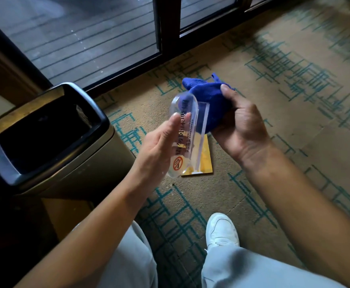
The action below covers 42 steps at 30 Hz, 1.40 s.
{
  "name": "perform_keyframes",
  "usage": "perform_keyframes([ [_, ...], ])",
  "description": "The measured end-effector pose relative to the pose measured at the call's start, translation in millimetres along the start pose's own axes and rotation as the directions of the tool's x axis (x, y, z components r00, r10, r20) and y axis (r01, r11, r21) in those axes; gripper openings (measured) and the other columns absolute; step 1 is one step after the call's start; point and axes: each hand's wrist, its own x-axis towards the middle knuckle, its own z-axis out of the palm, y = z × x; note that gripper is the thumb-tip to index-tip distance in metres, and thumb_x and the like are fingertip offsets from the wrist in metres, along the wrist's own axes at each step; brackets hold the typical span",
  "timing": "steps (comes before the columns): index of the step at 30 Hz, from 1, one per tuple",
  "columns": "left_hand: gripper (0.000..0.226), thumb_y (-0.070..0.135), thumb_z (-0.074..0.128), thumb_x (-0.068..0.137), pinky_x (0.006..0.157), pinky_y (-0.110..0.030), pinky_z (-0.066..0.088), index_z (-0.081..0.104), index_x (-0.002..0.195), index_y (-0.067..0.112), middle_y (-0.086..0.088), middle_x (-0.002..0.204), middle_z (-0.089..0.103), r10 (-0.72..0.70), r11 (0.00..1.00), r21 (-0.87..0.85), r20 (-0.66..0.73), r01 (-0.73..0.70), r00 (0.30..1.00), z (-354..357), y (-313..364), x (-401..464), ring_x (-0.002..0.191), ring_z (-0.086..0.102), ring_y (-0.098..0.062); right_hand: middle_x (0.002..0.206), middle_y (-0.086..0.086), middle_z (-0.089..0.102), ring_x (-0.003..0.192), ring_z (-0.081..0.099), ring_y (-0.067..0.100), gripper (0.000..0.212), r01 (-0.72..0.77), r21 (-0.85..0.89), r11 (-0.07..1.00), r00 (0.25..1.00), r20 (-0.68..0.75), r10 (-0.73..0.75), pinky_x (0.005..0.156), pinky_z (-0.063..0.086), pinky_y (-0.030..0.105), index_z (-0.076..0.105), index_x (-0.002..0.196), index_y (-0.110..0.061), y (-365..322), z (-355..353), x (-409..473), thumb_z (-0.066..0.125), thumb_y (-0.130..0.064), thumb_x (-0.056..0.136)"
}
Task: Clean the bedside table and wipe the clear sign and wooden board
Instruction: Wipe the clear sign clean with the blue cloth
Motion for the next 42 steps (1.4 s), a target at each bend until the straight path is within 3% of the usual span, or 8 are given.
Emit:
perform_keyframes([
  [4,0.063,0.062,0.053,0.087,0.086,-0.070,0.049,0.062,0.118,0.008,-0.032,0.111,0.064,0.110,0.991,0.082,-0.078,-0.103,0.991,1.0,5.1,2.7,0.098,0.063,-0.051,0.120,0.020,0.067,0.108,0.065,0.029,0.042,0.002,-0.030,1.000,0.998,0.058,0.000,0.100,0.050,0.038,0.058,0.128,0.006,8.9,-1.1,-2.8,0.039,-0.022,0.104],
  [10,0.042,0.059,0.051,0.087,0.073,-0.053,0.053,0.052,0.109,0.023,-0.025,0.111,0.057,0.188,0.977,0.119,-0.114,-0.174,0.976,-3.0,13.7,6.6,0.091,0.063,-0.032,0.138,0.032,0.053,0.128,0.052,0.044,0.040,0.062,-0.220,0.973,0.998,0.006,-0.062,0.110,0.039,0.054,0.052,0.136,0.002,14.2,-11.8,-9.0,0.048,-0.017,0.101],
  [15,0.048,0.067,0.047,0.084,0.089,-0.063,0.052,0.066,0.105,0.028,-0.013,0.111,0.066,0.145,0.955,0.278,-0.125,-0.106,0.981,-6.3,15.7,5.9,0.102,0.067,-0.036,0.124,0.024,0.064,0.108,0.060,0.030,0.036,0.049,-0.280,0.959,0.999,0.015,-0.047,0.093,0.051,0.043,0.056,0.130,-0.002,30.6,-25.0,-16.8,0.052,-0.015,0.097],
  [19,0.052,0.055,0.040,0.097,0.090,-0.030,0.051,0.074,0.100,0.016,0.006,0.100,0.055,0.309,0.821,0.530,-0.099,-0.213,0.946,-7.3,12.9,2.3,0.101,0.061,-0.013,0.117,0.018,0.066,0.105,0.060,0.029,0.032,0.027,-0.288,0.957,1.000,0.006,-0.026,0.091,0.052,0.042,0.061,0.125,-0.006,38.2,-33.3,-19.9,0.054,-0.016,0.096],
  [23,0.035,0.028,0.051,0.103,0.079,-0.014,0.041,0.068,0.083,0.005,-0.005,0.098,0.052,0.494,0.704,0.641,-0.134,-0.305,0.859,-8.2,14.0,5.6,0.090,0.052,-0.003,0.117,0.017,0.064,0.106,0.059,0.028,0.032,-0.016,-0.283,0.959,1.000,0.000,0.017,0.089,0.053,0.040,0.057,0.128,-0.001,47.8,-37.8,-23.7,0.051,-0.012,0.098],
  [28,0.032,0.033,0.054,0.101,0.052,-0.038,0.041,0.047,0.074,0.016,0.005,0.060,0.047,0.551,0.617,0.739,-0.158,-0.272,0.820,-14.1,9.2,7.7,0.054,0.044,-0.019,0.116,0.016,0.066,0.105,0.059,0.028,0.032,-0.030,-0.344,0.938,0.999,0.007,0.035,0.087,0.051,0.038,0.055,0.127,0.001,53.5,-43.6,-27.6,0.053,-0.010,0.097],
  [33,0.034,0.033,0.051,0.100,0.050,-0.044,0.045,0.051,0.073,0.012,-0.005,0.059,0.058,0.451,0.636,0.715,-0.039,-0.291,0.892,-14.3,3.9,7.3,0.053,0.056,-0.028,0.108,0.010,0.068,0.093,0.065,0.020,0.031,0.032,-0.332,0.943,0.999,0.017,-0.027,0.073,0.058,0.033,0.059,0.121,-0.007,46.5,-55.0,-33.6,0.060,-0.016,0.091],
  [42,0.034,0.026,0.050,0.103,0.044,-0.033,0.040,0.048,0.071,0.018,0.006,0.054,0.052,0.544,0.636,0.688,-0.076,-0.351,0.836,-9.1,7.1,5.7,0.046,0.051,-0.010,0.103,0.012,0.069,0.092,0.064,0.023,0.030,-0.035,-0.469,0.882,0.991,0.094,0.090,0.084,0.054,0.038,0.061,0.111,-0.007,49.0,-72.1,-49.6,0.067,-0.013,0.082],
])
